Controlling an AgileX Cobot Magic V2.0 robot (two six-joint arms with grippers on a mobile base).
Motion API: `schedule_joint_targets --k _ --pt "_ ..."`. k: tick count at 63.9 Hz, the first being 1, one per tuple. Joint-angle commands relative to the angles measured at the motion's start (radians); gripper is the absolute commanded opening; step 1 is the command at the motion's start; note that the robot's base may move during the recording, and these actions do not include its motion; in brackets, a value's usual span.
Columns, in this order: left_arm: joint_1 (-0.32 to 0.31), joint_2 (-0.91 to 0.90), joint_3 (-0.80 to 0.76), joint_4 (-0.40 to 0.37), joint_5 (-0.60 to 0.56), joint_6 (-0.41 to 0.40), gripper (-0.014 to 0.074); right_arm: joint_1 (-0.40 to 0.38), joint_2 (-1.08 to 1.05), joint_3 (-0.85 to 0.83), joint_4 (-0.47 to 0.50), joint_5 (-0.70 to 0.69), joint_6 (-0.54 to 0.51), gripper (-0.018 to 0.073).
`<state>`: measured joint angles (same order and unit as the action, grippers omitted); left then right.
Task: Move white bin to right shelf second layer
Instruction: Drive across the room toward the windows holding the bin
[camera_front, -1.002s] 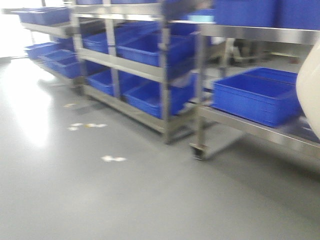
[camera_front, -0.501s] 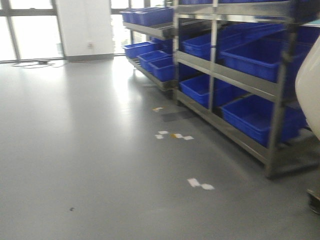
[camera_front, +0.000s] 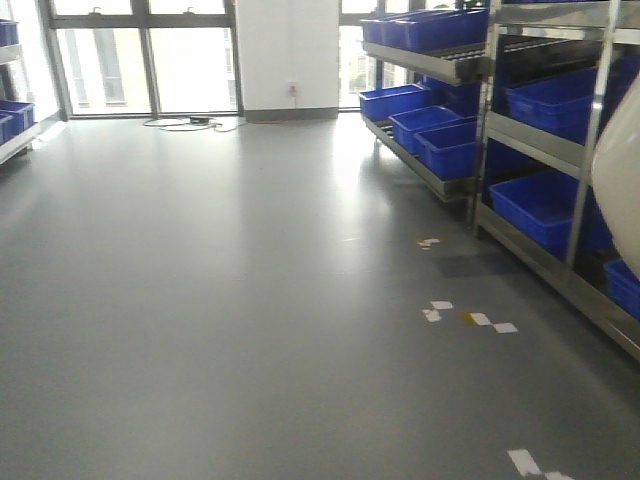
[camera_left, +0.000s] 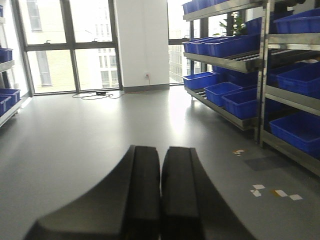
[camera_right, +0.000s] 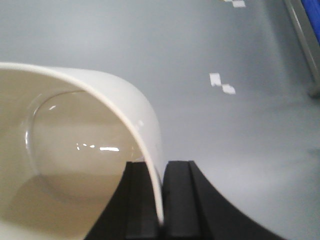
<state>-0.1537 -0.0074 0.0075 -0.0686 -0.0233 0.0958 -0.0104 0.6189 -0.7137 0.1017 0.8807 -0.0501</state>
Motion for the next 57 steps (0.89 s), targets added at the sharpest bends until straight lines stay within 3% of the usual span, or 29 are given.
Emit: schedule_joint_targets --k 1,57 --pt "0.0 -0.015 0.033 -0.003 -0.084 -0.007 0.0085 -0.004 0.004 -0.027 0.014 -0.084 -0.004 0.0088" --pt "0.0 -0.015 0.033 -0.003 -0.084 -0.007 0.0085 -0.004 0.004 -0.027 0.014 -0.083 -0.004 0.0088"
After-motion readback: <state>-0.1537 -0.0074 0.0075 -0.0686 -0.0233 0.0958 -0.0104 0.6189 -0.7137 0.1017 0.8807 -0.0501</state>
